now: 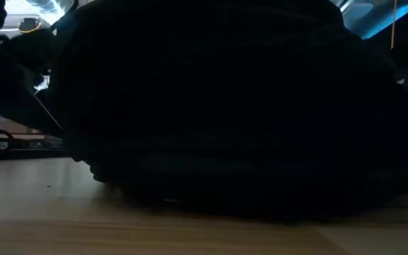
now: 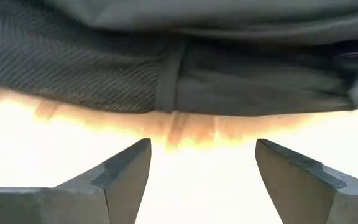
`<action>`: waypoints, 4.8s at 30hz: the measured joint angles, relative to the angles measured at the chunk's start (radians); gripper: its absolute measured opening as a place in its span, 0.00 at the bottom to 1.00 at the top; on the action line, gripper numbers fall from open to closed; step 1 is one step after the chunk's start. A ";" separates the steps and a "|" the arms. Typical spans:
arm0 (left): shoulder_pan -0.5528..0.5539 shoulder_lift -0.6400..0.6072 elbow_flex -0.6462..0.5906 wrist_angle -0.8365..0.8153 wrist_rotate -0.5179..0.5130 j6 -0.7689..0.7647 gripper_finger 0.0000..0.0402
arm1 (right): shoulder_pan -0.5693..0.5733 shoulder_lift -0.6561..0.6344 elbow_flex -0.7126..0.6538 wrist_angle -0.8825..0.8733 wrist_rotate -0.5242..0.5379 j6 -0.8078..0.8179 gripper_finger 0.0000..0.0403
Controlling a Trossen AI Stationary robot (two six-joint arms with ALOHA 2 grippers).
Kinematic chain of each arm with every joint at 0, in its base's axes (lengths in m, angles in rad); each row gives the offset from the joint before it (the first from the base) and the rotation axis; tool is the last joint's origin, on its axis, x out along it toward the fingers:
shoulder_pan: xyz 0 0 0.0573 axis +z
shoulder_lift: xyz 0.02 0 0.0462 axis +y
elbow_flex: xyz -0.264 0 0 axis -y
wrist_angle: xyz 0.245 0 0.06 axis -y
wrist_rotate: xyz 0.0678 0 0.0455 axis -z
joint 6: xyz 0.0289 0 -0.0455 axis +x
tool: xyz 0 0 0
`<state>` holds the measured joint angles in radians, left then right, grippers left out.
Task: Unpack backpack
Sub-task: Close the transparent zipper bag, then return to Home Position
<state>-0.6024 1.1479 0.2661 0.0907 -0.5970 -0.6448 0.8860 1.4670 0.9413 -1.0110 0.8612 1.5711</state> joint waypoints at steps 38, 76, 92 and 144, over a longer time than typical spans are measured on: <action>0.362 0.466 -0.033 0.864 0.246 0.412 0.34 | -0.314 -0.107 -0.279 0.547 -0.121 -0.544 0.00; 0.377 0.276 -0.208 0.983 0.355 0.438 0.00 | -0.520 -0.205 -0.349 0.791 -0.525 -1.009 0.87; 0.376 0.108 -0.170 0.631 0.378 0.424 0.39 | -0.520 -0.359 -0.348 0.782 -0.504 -1.037 0.80; 0.365 -0.539 -0.144 0.341 0.297 0.675 0.46 | -0.520 -0.411 -0.472 1.149 -0.374 -1.297 0.33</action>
<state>-0.2379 0.6086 0.1223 0.4321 -0.2996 0.0307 0.3660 1.0561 0.4695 0.1376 0.4873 0.2745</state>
